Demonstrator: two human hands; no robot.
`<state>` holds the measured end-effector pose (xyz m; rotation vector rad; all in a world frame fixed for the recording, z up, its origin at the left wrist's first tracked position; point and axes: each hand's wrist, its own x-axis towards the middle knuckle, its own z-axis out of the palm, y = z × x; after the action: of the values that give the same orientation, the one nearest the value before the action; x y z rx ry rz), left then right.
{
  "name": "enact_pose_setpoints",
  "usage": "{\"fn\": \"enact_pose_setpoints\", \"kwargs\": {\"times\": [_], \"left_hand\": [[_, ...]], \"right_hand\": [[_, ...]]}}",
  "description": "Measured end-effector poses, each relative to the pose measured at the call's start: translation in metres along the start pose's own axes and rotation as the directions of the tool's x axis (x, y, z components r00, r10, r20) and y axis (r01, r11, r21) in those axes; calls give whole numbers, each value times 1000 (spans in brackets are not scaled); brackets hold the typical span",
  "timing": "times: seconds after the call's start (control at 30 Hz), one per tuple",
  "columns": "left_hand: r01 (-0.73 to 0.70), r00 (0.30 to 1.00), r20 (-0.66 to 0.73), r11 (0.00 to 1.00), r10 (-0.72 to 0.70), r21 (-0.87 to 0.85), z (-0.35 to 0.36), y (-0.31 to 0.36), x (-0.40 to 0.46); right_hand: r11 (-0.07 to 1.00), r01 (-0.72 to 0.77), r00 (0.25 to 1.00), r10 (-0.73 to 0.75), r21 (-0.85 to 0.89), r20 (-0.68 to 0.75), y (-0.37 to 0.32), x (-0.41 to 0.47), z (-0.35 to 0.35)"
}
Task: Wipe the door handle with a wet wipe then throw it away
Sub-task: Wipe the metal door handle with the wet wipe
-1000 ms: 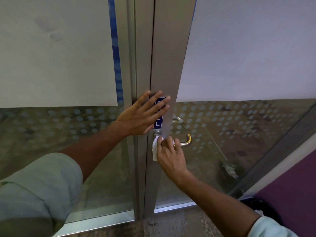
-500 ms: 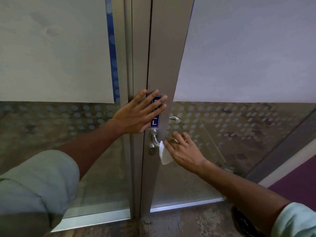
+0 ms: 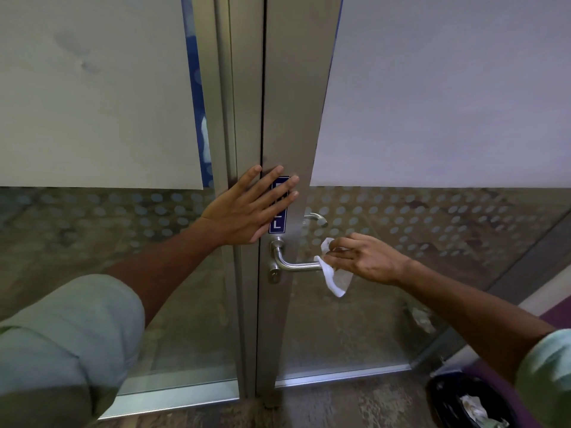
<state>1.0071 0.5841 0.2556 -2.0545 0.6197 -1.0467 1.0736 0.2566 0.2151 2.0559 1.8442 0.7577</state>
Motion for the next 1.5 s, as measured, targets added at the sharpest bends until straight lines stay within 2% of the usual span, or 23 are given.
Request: {"fn": "enact_pose_setpoints", "kwargs": {"times": [0.13, 0.27, 0.4, 0.53, 0.63, 0.73, 0.8, 0.87, 0.93, 1.0, 1.03, 1.1, 1.17, 1.3, 1.5], "left_hand": [[2, 1000, 4, 1000, -2, 4, 0, 0, 0], [5, 1000, 0, 1000, -5, 1, 0, 1, 0], [8, 1000, -6, 1000, -8, 0, 1, 1, 0], [6, 1000, -1, 1000, -6, 8, 1, 2, 0], [7, 1000, 1, 1000, -7, 18, 1, 1, 0], [6, 1000, 1, 1000, -6, 18, 0, 1, 0], [5, 1000, -6, 1000, -4, 25, 0, 1, 0], [5, 1000, -10, 1000, -4, 27, -1, 1, 0], [3, 1000, -6, 1000, -3, 24, -1, 1, 1], [2, 1000, 1, 1000, -2, 28, -1, 0, 0], [2, 1000, 3, 1000, -2, 31, -1, 0, 0], [4, 1000, 11, 1000, -5, 27, -2, 1, 0], [6, 1000, 16, 1000, -6, 25, -3, 1, 0], [8, 1000, 7, 999, -8, 35, -4, 1, 1], [11, 1000, -5, 1000, -11, 18, -5, 1, 2]], "right_hand": [[999, 43, 990, -47, 29, 136, 13, 1, 1], [995, 8, 988, -24, 99, 155, 16, 7, 4], [955, -183, 969, 136, 233, 204, 13, 7, 8], [846, -366, 927, 298, 388, 226, 10, 8, 17], [642, -556, 830, 460, 527, 316, 5, 4, 23], [435, -670, 711, 610, 602, 350, -9, -3, 34], [194, -687, 599, 696, 700, 396, -23, -6, 42], [-170, -597, 440, 748, 784, 497, -40, -7, 48], [-474, -436, 216, 770, 765, 600, -57, -7, 52], [-657, -308, 10, 721, 688, 693, -78, -8, 55], [-722, -256, -55, 675, 643, 736, -88, -9, 56], [-805, -222, -134, 585, 551, 800, -107, -7, 55], [-853, -218, -158, 510, 474, 845, -122, 0, 52], [-895, -67, -53, 445, 442, 894, -140, 30, 45], [-862, 231, 19, 468, 451, 884, -146, 96, 31]]}}
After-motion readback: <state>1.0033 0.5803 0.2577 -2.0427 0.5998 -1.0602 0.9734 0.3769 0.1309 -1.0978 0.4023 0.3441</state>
